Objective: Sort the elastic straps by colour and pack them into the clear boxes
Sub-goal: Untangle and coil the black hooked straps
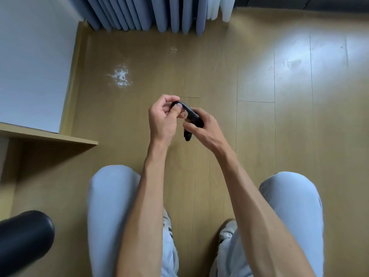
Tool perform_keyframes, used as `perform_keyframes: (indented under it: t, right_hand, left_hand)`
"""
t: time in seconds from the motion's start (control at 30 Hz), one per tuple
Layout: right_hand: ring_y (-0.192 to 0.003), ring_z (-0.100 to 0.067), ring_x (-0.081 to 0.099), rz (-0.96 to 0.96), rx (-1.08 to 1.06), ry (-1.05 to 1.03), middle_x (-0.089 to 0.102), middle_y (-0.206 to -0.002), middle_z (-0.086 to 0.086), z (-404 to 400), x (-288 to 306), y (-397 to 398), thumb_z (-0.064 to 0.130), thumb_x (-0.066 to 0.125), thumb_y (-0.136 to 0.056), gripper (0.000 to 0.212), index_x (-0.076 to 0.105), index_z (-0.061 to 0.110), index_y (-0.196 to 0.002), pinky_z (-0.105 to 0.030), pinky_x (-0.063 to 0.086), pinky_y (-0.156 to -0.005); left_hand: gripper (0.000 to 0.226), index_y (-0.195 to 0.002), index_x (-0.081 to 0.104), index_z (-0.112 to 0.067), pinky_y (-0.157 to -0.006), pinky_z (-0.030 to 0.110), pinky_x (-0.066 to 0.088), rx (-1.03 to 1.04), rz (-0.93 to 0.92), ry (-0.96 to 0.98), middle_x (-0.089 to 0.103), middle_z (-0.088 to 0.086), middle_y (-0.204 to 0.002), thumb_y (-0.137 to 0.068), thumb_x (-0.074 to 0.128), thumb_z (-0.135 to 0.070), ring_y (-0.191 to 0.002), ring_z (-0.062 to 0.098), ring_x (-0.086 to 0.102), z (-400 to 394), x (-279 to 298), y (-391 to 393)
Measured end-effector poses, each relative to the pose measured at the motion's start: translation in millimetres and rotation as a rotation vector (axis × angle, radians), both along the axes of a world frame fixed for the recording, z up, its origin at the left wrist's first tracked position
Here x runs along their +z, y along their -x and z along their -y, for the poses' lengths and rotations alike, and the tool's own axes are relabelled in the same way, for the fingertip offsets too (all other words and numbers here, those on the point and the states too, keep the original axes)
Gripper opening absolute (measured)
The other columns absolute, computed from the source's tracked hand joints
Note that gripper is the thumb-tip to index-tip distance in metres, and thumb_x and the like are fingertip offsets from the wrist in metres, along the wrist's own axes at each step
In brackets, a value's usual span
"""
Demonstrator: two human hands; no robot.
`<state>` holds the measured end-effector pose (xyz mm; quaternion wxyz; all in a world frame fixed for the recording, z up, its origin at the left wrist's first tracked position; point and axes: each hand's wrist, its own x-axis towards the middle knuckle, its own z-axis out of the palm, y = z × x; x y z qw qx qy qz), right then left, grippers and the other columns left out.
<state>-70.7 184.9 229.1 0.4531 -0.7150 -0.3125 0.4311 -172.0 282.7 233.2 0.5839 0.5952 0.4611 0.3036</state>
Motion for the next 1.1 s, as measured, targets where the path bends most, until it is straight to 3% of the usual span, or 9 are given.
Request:
perform_keyframes:
  t: [0.13, 0.23, 0.33, 0.5, 0.6, 0.7, 0.83, 0.9, 1.1]
  right_hand:
    - [-0.072, -0.032, 0.066, 0.110, 0.067, 0.087, 0.067, -0.081, -0.011, -1, 86, 5, 0.007, 0.068, -0.076, 0.022, 0.064, 0.020, -0.094, -0.046, 0.057, -0.069]
    - [-0.055, -0.025, 0.063, 0.082, 0.044, 0.120, 0.064, -0.069, -0.007, -9, 169, 14, 0.010, 0.071, -0.074, 0.018, 0.064, 0.022, -0.084, -0.032, 0.055, -0.051]
    - [-0.048, -0.009, 0.050, 0.100, 0.074, 0.147, 0.055, -0.059, 0.008, -25, 261, 28, 0.018, 0.069, -0.070, 0.012, 0.060, 0.026, -0.071, -0.017, 0.042, -0.047]
    - [-0.057, -0.018, 0.055, -0.031, 0.231, 0.192, 0.069, -0.077, -0.014, -57, 414, 58, 0.013, 0.069, -0.071, 0.019, 0.060, 0.012, -0.087, -0.033, 0.047, -0.052]
    - [-0.054, -0.020, 0.054, -0.006, 0.330, 0.243, 0.066, -0.069, -0.011, -73, 496, 79, 0.010, 0.072, -0.069, 0.022, 0.057, 0.010, -0.085, -0.033, 0.044, -0.050]
    - [-0.053, -0.014, 0.048, 0.144, 0.410, 0.253, 0.054, -0.062, -0.003, -94, 562, 102, 0.021, 0.073, -0.066, 0.022, 0.058, 0.010, -0.077, -0.028, 0.038, -0.052]
    - [-0.056, -0.012, 0.051, 0.275, 0.469, 0.223, 0.054, -0.063, 0.005, -132, 628, 143, 0.011, 0.074, -0.070, 0.025, 0.054, 0.027, -0.067, -0.018, 0.037, -0.048]
    - [-0.055, -0.011, 0.051, 0.283, 0.443, 0.182, 0.055, -0.062, 0.004, -151, 652, 168, 0.006, 0.071, -0.069, 0.025, 0.055, 0.025, -0.066, -0.015, 0.037, -0.046]
    - [-0.069, -0.023, 0.065, 0.073, 0.384, 0.013, 0.068, -0.076, -0.008, -203, 697, 245, 0.003, 0.068, -0.072, 0.015, 0.071, 0.011, -0.085, -0.035, 0.051, -0.062]
  left_hand:
    - [0.021, -0.096, 0.066, -0.021, -0.066, 0.027, 0.057, 0.006, -0.051, -0.109, 0.070, -0.009, -0.082, -0.093, 0.058, -0.002, -0.067, 0.015, 0.069, 0, 94, 12]
    - [0.019, -0.100, 0.067, -0.020, -0.068, 0.027, 0.058, 0.055, -0.063, -0.146, 0.070, -0.011, -0.086, -0.094, 0.058, -0.004, -0.072, 0.015, 0.070, -10, 187, 27]
    - [0.018, -0.104, 0.067, -0.017, -0.070, 0.025, 0.058, 0.104, -0.062, -0.164, 0.071, -0.006, -0.090, -0.096, 0.058, -0.003, -0.077, 0.013, 0.071, -22, 285, 46]
    - [0.016, -0.104, 0.072, -0.009, -0.072, 0.025, 0.058, 0.258, 0.060, 0.006, 0.075, -0.001, -0.090, -0.092, 0.063, -0.002, -0.080, 0.014, 0.071, -47, 444, 88]
    - [0.019, -0.098, 0.074, -0.018, -0.074, 0.023, 0.057, 0.349, 0.116, 0.069, 0.076, -0.001, -0.087, -0.089, 0.065, -0.003, -0.081, 0.014, 0.071, -72, 530, 126]
    - [0.018, -0.101, 0.074, -0.014, -0.077, 0.027, 0.058, 0.387, 0.047, -0.002, 0.075, 0.005, -0.090, -0.090, 0.064, -0.005, -0.081, 0.017, 0.071, -98, 600, 168]
    - [0.019, -0.097, 0.074, -0.018, -0.081, 0.035, 0.059, 0.517, -0.085, -0.063, 0.075, 0.003, -0.090, -0.089, 0.063, -0.005, -0.084, 0.021, 0.071, -127, 660, 229]
    - [0.020, -0.099, 0.074, -0.016, -0.081, 0.036, 0.059, 0.600, -0.164, -0.051, 0.075, 0.002, -0.092, -0.088, 0.063, -0.003, -0.086, 0.019, 0.070, -134, 672, 258]
    - [0.017, -0.105, 0.065, -0.015, -0.080, 0.037, 0.055, 0.629, -0.467, 0.179, 0.069, 0.002, -0.096, -0.089, 0.067, -0.010, -0.093, 0.025, 0.068, -125, 659, 332]
